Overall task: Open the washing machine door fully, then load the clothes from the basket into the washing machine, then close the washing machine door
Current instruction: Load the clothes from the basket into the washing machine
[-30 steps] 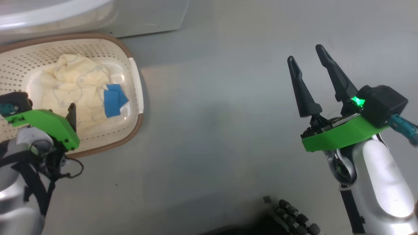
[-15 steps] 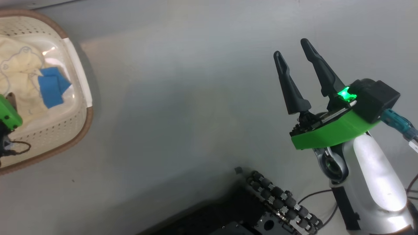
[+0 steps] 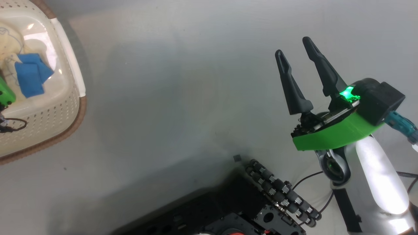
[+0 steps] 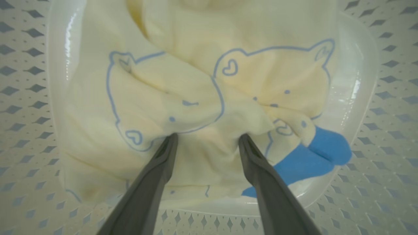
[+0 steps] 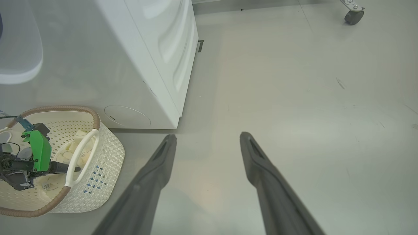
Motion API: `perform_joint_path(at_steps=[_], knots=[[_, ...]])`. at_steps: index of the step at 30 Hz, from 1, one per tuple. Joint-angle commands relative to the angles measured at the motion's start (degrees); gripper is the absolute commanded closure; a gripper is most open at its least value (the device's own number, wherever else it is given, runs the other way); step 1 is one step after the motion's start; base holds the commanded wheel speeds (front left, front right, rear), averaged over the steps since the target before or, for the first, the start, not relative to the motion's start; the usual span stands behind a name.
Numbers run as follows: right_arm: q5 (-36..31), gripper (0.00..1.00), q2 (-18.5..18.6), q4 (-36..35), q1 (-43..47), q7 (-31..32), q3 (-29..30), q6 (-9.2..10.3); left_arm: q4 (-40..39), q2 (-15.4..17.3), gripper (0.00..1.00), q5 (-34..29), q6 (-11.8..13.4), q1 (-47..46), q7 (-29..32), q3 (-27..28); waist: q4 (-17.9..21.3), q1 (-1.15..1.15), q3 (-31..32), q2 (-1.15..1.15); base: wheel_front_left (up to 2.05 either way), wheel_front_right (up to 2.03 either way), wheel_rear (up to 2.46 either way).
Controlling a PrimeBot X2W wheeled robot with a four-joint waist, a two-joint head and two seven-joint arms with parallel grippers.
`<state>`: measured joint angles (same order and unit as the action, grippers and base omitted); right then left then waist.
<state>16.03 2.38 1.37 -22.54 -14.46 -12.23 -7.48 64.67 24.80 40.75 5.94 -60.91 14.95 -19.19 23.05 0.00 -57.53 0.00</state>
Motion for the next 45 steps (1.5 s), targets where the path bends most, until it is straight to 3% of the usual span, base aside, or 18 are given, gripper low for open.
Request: perform_joint_path(at_steps=[1, 3, 4, 5, 6, 13, 25, 36, 45], knots=[[-0.3, 0.0, 0.5, -1.7, 3.0, -0.5, -0.3, -0.01, -0.1, 1.8, 0.0, -0.5, 0.6, 0.7, -0.5, 0.7, -0.2, 0.0, -0.2, 0.0, 0.0, 0.0, 0.0], [-0.4, 0.0, 0.5, -1.9, 3.4, -0.5, 0.0, -0.01, 0.9, 0.9, 0.0, -0.2, 1.1, 0.4, -0.7, 0.9, -0.4, 0.0, -0.4, 0.0, 0.0, 0.0, 0.0], [-0.3, 0.0, 0.5, -2.0, 3.7, -0.5, 0.1, -0.01, 1.3, 0.5, 0.29, -0.1, 1.3, 0.3, -1.0, 0.9, -0.4, 0.0, -0.5, 0.0, 0.0, 0.0, 0.0], [-0.4, 0.0, 0.5, -2.1, 3.9, -0.5, 0.3, -0.01, 1.8, 0.2, 0.94, -0.2, 1.3, 0.1, -1.2, 0.7, -0.5, 0.0, -0.6, 0.0, 0.0, 0.0, 0.0], [-0.4, 0.0, 0.5, -2.2, 4.1, -0.5, 0.4, -0.01, 2.1, -0.1, 1.0, -0.1, 1.4, 0.0, -1.6, 0.7, -0.6, 0.0, -0.7, 0.0, 0.0, 0.0, 0.0], [-0.3, 0.0, 0.5, -2.5, 4.5, -0.5, 1.0, -0.01, 4.3, -1.4, 1.0, 0.0, 1.3, -0.6, -4.0, 0.5, -0.9, 0.0, -0.6, 0.0, 0.0, 0.0, 0.0], [0.1, 0.0, 0.5, -1.7, 1.9, -0.5, 0.6, -0.01, 4.4, -0.7, 1.0, 0.5, -1.6, 0.2, -13.1, 0.9, -1.5, 0.0, 0.5, 0.0, 0.0, 0.0, 0.0], [-2.8, 0.0, 0.5, -0.6, 2.6, -0.5, 4.3, -0.01, 2.8, -4.0, 1.0, 0.2, -5.3, 3.4, -24.8, 0.0, -6.7, 0.0, 6.8, 0.0, 0.0, 0.0, 0.0], [-5.0, 0.0, 0.5, 0.3, 5.2, -0.5, 6.9, -0.01, -1.6, -6.0, 1.0, -0.9, -5.7, 7.6, -29.7, 0.2, -10.1, 0.0, 13.9, 0.0, 0.0, 0.0, 0.0]])
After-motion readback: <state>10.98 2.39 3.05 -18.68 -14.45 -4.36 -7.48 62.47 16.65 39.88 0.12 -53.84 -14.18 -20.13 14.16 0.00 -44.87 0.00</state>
